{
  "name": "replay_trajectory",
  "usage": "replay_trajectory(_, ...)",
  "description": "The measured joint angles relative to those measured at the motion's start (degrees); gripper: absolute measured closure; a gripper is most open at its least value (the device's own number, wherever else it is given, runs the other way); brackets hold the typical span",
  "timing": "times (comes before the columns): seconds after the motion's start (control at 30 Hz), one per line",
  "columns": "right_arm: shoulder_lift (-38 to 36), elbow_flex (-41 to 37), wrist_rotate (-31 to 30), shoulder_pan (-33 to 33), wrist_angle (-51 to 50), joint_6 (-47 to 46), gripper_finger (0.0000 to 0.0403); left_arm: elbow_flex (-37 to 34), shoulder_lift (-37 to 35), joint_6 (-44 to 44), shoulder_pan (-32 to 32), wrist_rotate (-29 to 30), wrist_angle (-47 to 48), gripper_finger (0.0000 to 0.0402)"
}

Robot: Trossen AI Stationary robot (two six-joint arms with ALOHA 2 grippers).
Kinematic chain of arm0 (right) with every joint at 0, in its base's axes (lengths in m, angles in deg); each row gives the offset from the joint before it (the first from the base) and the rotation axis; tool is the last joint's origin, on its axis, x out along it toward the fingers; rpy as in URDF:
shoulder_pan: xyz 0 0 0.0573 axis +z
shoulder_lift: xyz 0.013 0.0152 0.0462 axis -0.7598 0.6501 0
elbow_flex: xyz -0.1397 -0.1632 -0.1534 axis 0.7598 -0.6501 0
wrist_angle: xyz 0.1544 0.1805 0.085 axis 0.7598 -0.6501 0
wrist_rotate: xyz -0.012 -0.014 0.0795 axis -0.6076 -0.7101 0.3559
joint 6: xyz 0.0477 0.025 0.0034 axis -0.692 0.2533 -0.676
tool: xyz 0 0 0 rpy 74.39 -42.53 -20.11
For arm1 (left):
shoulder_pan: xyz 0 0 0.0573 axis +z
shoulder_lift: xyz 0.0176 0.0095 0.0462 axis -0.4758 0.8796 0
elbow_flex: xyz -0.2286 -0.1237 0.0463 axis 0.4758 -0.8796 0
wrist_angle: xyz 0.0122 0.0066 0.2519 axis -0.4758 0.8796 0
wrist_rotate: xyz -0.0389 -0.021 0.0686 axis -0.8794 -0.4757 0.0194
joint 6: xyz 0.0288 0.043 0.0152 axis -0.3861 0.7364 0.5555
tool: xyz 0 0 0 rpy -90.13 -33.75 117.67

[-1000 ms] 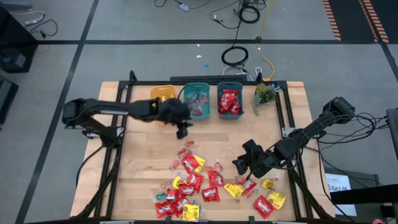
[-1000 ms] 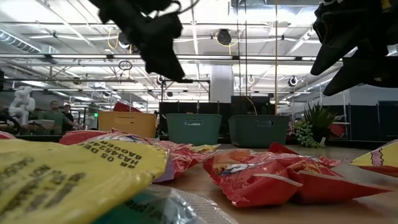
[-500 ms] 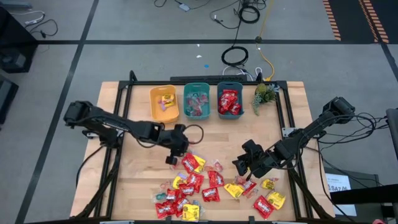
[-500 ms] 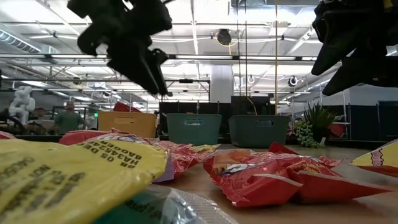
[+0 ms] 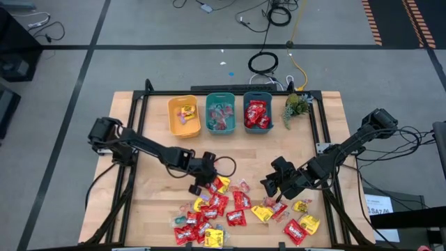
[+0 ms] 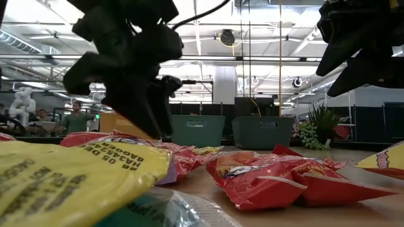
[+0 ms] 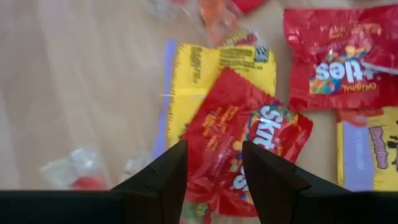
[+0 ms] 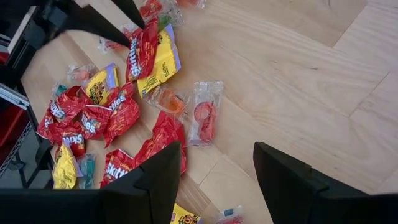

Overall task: Sort candy
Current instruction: Put the red candy into the blue bin

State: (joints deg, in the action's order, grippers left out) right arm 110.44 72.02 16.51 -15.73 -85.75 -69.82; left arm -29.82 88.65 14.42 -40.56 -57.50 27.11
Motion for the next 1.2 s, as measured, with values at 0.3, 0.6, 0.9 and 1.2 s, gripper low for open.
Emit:
replay_trajectory(0.3, 0.0, 0.0, 0.2, 0.0, 0.0, -0.1, 0.0211, 0.4, 5.3, -0.5, 0.0, -1.9, -1.1, 0.0241)
replay_trajectory(0.6, 0.0, 0.0, 0.2, 0.0, 0.0, 0.0, 0.0211, 0.8, 3.7, -0.6, -0.1, -0.1, 1.3, 0.0335)
replay_trajectory(0.9, 0.0, 0.0, 0.2, 0.0, 0.0, 0.0, 0.0211, 5.8, 3.7, -0.5, -0.3, -0.1, 9.4, 0.0392)
replay_trajectory(1.2, 0.0, 0.0, 0.2, 0.0, 0.0, 0.0, 0.0211, 11.2, 3.7, -0.5, -0.3, -0.1, 17.6, 0.0397)
